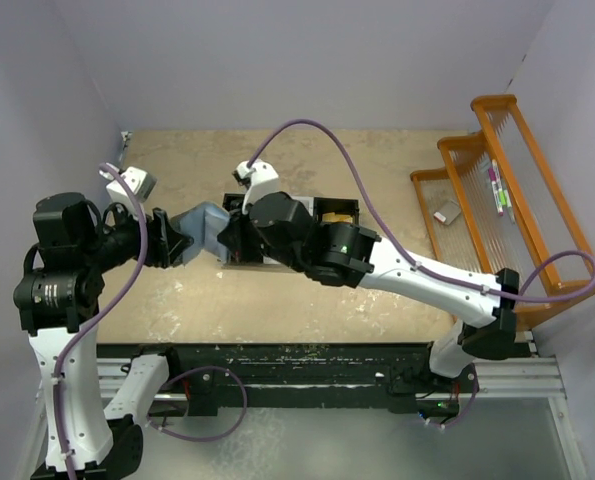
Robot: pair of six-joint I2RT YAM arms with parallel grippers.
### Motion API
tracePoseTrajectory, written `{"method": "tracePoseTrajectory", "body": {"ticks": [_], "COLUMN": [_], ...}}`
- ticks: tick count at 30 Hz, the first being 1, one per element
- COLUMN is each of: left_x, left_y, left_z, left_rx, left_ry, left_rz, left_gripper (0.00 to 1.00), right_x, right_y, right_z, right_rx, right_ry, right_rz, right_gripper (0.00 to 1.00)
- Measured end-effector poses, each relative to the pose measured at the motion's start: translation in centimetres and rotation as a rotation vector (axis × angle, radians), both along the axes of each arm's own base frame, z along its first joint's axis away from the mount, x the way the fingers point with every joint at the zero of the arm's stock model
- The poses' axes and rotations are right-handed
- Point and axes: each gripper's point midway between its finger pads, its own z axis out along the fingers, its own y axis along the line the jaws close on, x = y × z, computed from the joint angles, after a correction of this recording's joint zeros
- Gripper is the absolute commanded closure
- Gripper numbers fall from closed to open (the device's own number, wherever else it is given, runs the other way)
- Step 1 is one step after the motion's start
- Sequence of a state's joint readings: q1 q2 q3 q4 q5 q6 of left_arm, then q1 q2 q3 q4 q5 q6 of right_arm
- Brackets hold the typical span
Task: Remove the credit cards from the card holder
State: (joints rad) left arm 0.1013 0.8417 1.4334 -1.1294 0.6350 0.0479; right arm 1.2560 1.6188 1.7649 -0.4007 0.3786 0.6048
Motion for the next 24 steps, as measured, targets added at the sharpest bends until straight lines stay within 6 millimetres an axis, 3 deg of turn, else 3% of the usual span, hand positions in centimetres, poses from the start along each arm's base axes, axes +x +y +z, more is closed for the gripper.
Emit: {"method": "tracePoseTrajectory", "body": {"ticks": [6, 15, 18, 21, 24], "left_x": [-0.2, 0.3, 0.2, 0.0, -0.3], "left_y": [-0.1, 0.6, 0.4, 0.0, -0.5], "left_z": [0.2, 0.5, 0.7, 0.9, 1.0], "left_rx": [-0.003, -0.001, -0.014, -0.032, -0.052], "left_ry": [0.005, 0.007, 0.003, 0.008, 0.013], "left_rz": [0.0, 0.056, 0.051, 0.033, 0.004], "left_gripper": [0.45, 0.46, 0.54, 0.74, 0.96], "right_x": [1.1, -0.5, -0.7, -0.8, -0.2], "right_y": [-1.6, -1.6, -1.3, -1.2, -1.6], "right_z": [-0.3, 0.2, 0.5, 0.2, -0.2], "right_rx": [0.022, 0.092, 0.124, 0.141, 0.159], "right_ry": [0.025, 0.033, 0.031, 0.037, 0.053], "right_rz": [-0.012, 0.079, 0.11, 0.135, 0.152], "right_gripper": [1.0, 1.0, 1.0, 0.98, 0.88]}}
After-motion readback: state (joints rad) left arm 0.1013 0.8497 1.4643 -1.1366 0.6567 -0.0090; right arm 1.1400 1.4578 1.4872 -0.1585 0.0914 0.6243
